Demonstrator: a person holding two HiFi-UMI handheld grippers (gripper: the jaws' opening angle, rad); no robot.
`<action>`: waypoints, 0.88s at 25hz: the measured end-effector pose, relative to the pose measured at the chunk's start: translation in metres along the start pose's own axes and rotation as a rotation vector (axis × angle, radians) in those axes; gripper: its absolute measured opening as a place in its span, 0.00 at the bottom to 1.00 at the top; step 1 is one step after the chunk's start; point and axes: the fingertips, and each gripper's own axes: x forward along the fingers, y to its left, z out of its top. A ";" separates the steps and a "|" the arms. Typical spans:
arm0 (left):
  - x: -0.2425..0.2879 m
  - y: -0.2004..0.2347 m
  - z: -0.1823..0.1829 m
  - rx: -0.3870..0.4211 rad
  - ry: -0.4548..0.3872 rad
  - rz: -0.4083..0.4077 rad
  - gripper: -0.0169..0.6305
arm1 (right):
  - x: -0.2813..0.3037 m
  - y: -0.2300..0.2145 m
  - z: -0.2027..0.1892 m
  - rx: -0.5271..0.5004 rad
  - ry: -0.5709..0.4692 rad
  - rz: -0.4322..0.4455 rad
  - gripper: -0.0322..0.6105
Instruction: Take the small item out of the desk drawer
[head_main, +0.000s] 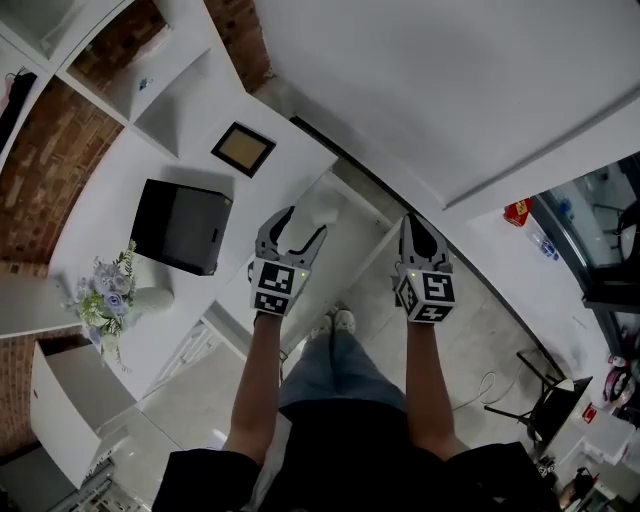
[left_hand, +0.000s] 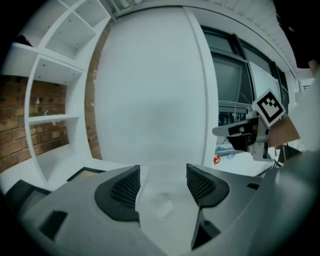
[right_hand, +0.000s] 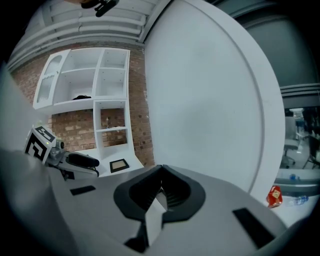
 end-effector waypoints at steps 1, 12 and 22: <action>0.009 -0.002 -0.002 0.024 0.027 -0.013 0.44 | 0.001 -0.002 -0.002 0.000 0.004 -0.002 0.05; 0.084 -0.030 -0.073 0.367 0.386 -0.168 0.44 | 0.016 -0.011 -0.032 -0.044 0.085 0.026 0.05; 0.134 -0.031 -0.149 0.718 0.650 -0.181 0.43 | 0.039 -0.010 -0.058 -0.091 0.146 0.065 0.05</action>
